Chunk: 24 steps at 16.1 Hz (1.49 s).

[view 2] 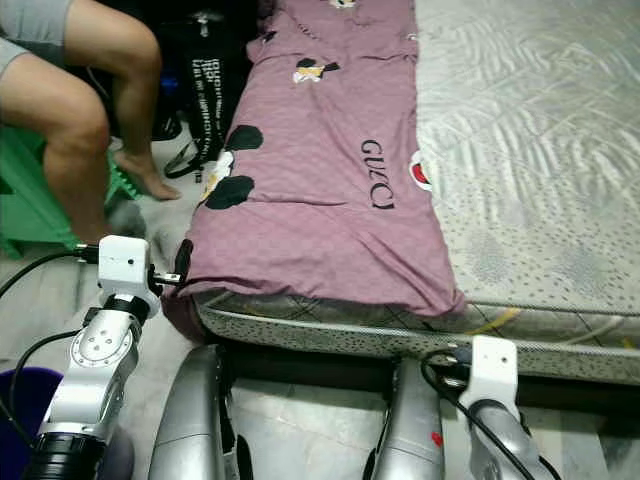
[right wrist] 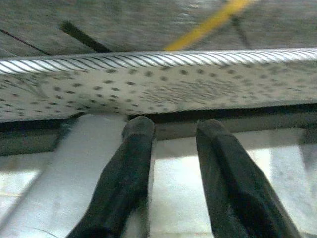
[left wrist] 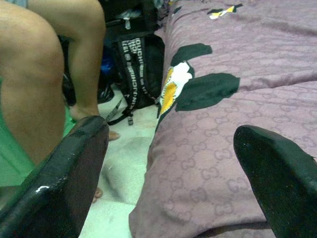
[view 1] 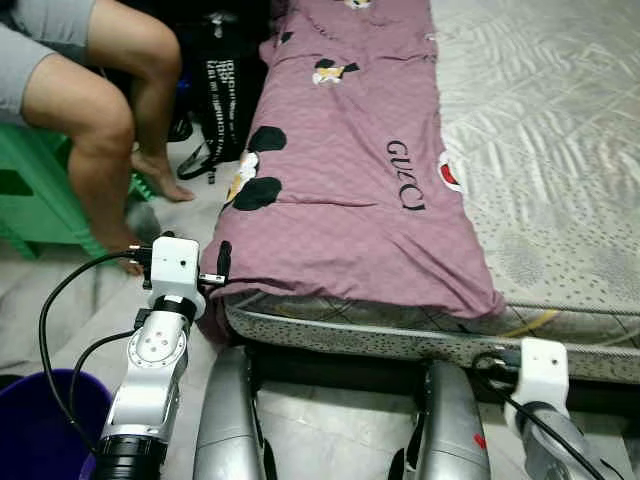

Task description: Clean up the room

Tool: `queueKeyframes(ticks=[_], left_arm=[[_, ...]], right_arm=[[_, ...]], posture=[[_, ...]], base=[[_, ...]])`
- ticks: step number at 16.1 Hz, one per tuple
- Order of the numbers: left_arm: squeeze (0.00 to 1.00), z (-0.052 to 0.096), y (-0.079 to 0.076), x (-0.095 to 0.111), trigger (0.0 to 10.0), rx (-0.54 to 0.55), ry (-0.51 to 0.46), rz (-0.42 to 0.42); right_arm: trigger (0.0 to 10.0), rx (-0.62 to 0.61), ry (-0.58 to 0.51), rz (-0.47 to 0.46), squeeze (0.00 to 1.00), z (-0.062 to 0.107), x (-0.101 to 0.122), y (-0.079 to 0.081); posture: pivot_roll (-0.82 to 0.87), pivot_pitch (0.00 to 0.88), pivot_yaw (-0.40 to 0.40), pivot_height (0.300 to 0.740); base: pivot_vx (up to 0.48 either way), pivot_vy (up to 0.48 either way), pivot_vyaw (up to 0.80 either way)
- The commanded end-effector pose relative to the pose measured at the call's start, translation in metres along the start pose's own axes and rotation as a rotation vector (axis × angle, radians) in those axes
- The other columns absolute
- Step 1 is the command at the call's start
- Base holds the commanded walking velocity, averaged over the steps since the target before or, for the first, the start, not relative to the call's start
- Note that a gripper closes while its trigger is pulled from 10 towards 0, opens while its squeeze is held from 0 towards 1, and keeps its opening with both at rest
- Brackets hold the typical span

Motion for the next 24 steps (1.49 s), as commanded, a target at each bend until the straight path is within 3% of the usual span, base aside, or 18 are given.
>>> queueKeyframes(ticks=[1, 2, 3, 4, 5, 6, 7, 9, 10, 12, 14, 16, 18, 20, 22, 24], left_arm=[[0.00, 0.000, 0.002, -0.001, 10.0, 0.009, 0.002, -0.003], [0.00, -0.001, 0.002, -0.001, 10.0, 0.008, 0.002, -0.002], [0.00, -0.002, 0.001, -0.001, 10.0, 0.004, 0.002, -0.002], [0.00, -0.002, 0.000, -0.001, 10.0, 0.003, 0.002, -0.002], [0.00, -0.004, -0.001, -0.001, 10.0, 0.000, 0.001, -0.002], [0.00, -0.005, -0.001, 0.000, 10.0, -0.001, -0.001, -0.002], [0.00, -0.006, -0.001, 0.000, 10.0, 0.001, -0.003, 0.000], [0.00, -0.008, -0.002, 0.001, 10.0, 0.003, -0.005, 0.001], [0.00, -0.009, -0.003, 0.001, 10.0, 0.002, -0.008, 0.000], [0.00, -0.009, -0.001, 0.004, 10.0, 0.009, -0.017, -0.002], [0.00, -0.009, 0.008, 0.002, 10.0, 0.038, -0.017, -0.006], [0.00, -0.010, 0.009, 0.003, 10.0, 0.044, -0.021, -0.006], [0.00, -0.016, 0.007, 0.006, 10.0, 0.038, -0.036, -0.003], [0.00, -0.017, 0.007, 0.006, 10.0, 0.034, -0.037, -0.006], [0.00, -0.020, 0.007, 0.007, 10.0, 0.032, -0.045, -0.006], [0.00, -0.023, 0.004, 0.012, 10.0, 0.034, -0.071, 0.005]], right_arm=[[10.0, -0.046, -0.048, 0.009, 1.00, 0.003, 0.009, -0.007], [10.0, -0.094, -0.103, -0.006, 1.00, 0.003, 0.019, -0.013], [10.0, -0.157, -0.275, 0.006, 1.00, 0.004, 0.055, -0.023], [10.0, -0.170, -0.332, 0.024, 1.00, 0.005, 0.070, -0.025], [10.0, -0.158, -0.529, 0.032, 1.00, 0.007, 0.123, -0.018], [10.0, -0.074, -0.591, 0.017, 1.00, 0.004, 0.145, -0.001], [10.0, 0.006, -0.584, 0.005, 1.00, -0.002, 0.151, 0.014], [10.0, 0.148, -0.378, 0.033, 1.00, -0.031, 0.131, 0.051], [10.0, 0.186, -0.320, 0.019, 1.00, -0.040, 0.123, 0.061], [10.0, 0.238, -0.191, -0.022, 1.00, -0.054, 0.108, 0.073], [10.0, 0.247, -0.132, -0.043, 1.00, -0.062, 0.102, 0.070], [10.0, 0.233, -0.155, -0.060, 1.00, -0.063, 0.108, 0.066], [10.0, 0.143, -0.433, -0.197, 1.00, -0.052, 0.158, 0.048], [10.0, 0.122, -0.550, -0.178, 1.00, -0.041, 0.177, 0.048], [10.0, 0.161, -0.675, -0.197, 1.00, -0.025, 0.195, 0.057], [10.0, 0.185, -0.729, -0.144, 1.00, -0.019, 0.197, 0.073]], posture=[[0.02, 0.029, 0.041, 0.508], [0.02, 0.030, 0.044, 0.508], [0.02, 0.030, 0.046, 0.508], [0.01, 0.029, 0.049, 0.508], [0.01, 0.025, 0.048, 0.508], [0.01, 0.021, 0.047, 0.508], [0.01, 0.020, 0.048, 0.508], [0.02, 0.015, 0.051, 0.508], [0.03, 0.009, 0.044, 0.508], [0.05, 0.001, 0.033, 0.508], [0.05, 0.000, 0.026, 0.508], [0.05, 0.000, 0.026, 0.508], [0.04, 0.000, 0.034, 0.508], [0.04, 0.000, 0.038, 0.508], [0.03, 0.000, 0.041, 0.508], [0.03, 0.000, 0.041, 0.508]], base=[[0.000, 0.000, 0.00], [0.000, 0.000, 0.00], [0.000, 0.000, 0.00], [0.000, 0.000, 0.00], [0.000, 0.000, 0.00], [0.000, 0.000, 0.00], [0.000, 0.000, 0.00], [0.000, 0.000, 0.00], [0.000, 0.000, 0.00], [0.000, 0.000, 0.00], [0.000, 0.000, 0.00], [0.000, 0.000, 0.00], [0.000, 0.000, 0.00], [0.000, 0.000, 0.00], [0.000, 0.000, 0.00], [0.000, 0.000, 0.00]])
Point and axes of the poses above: a point about 5 cm out from each wrist's last joint towards the gripper, its own z axis pointing back from the gripper into the wrist, its own x axis along the axis of the wrist's last joint, y = z × x, the point moved 1 cm from there along -z, pointing out of the wrist towards the gripper, and after that the axes turned 10 degrees about z, right-handed, at the moved point
